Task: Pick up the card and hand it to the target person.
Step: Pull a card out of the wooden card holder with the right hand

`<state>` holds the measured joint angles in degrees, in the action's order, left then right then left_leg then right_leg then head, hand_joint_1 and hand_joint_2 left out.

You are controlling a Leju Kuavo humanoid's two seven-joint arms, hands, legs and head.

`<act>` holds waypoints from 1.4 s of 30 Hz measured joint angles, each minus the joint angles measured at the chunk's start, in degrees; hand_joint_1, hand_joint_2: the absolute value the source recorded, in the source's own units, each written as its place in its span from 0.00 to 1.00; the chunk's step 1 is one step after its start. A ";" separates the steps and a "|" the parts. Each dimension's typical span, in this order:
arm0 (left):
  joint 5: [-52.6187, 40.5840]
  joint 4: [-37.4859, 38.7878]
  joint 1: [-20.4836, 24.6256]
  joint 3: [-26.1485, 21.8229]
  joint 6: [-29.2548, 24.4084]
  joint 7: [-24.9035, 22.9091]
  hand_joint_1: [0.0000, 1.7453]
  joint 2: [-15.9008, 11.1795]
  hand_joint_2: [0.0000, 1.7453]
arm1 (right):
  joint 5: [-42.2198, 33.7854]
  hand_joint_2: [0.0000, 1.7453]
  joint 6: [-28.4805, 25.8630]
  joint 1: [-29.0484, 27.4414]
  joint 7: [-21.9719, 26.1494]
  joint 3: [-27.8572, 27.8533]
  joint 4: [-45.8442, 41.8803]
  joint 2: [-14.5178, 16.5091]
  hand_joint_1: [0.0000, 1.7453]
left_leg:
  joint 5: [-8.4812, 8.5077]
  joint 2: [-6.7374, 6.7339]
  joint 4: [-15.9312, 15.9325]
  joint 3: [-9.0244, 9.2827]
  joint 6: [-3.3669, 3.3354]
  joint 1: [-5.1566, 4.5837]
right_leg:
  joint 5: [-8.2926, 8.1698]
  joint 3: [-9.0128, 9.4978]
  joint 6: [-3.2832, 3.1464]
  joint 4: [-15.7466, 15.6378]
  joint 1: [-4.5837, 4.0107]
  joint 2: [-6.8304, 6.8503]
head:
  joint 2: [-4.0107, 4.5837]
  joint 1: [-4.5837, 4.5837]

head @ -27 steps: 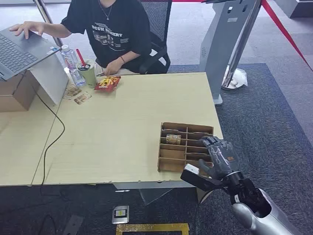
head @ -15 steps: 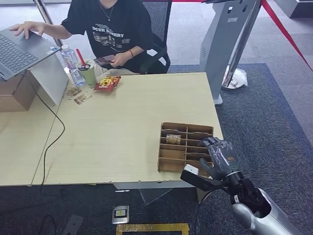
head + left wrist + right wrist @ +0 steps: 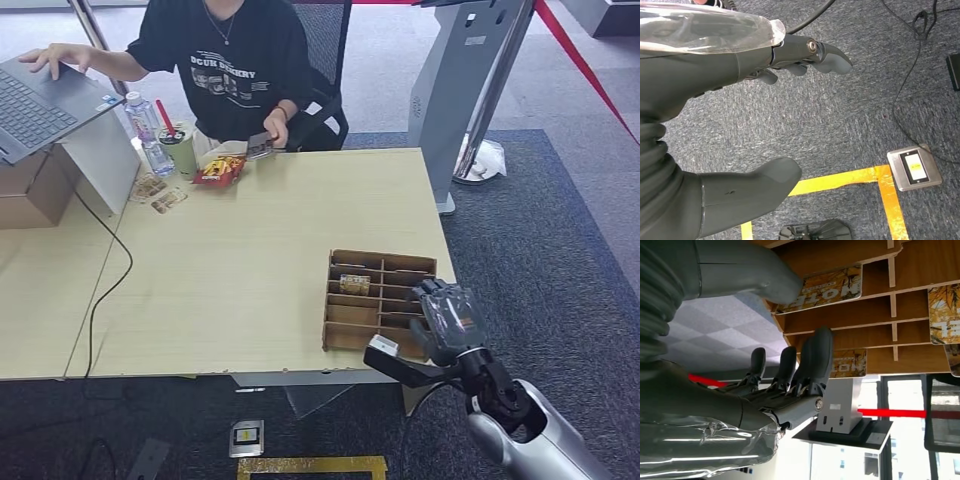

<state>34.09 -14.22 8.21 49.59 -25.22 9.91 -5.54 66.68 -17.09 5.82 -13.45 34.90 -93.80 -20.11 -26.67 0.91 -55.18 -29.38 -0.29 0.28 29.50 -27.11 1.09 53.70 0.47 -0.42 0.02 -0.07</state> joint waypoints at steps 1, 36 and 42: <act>0.01 0.01 0.00 0.00 0.00 -0.05 0.00 0.01 1.00 | 0.42 1.00 0.08 0.05 -0.20 0.07 0.14 0.11 0.56 | 0.00 0.00 0.00 0.00 0.00 0.00 | 0.00 0.00 0.00 0.00 0.00 0.00 | 0.00 0.00; 0.34 0.01 -0.52 0.00 0.49 0.22 0.00 0.20 1.00 | -0.24 1.00 10.34 1.36 0.88 -1.07 -3.28 -0.48 1.00 | 0.01 -0.02 0.00 0.04 0.01 0.00 | -0.01 0.01 0.00 0.00 0.00 -0.02 | 0.00 0.00; 0.55 0.01 -0.63 0.00 0.50 0.37 0.00 0.10 1.00 | -4.53 1.00 15.27 2.85 1.24 -2.85 -8.89 -3.47 1.00 | 0.01 -0.02 0.00 0.03 0.01 0.00 | -0.01 -0.01 0.00 0.00 0.01 -0.02 | 0.00 0.00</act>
<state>34.63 -14.21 7.58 49.59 -24.73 10.28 -5.44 62.15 -1.82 8.66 -12.21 32.05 -102.69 -23.58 -26.66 0.88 -55.18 -29.35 -0.28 0.28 29.49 -27.12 1.09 53.70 0.47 -0.44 0.02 -0.07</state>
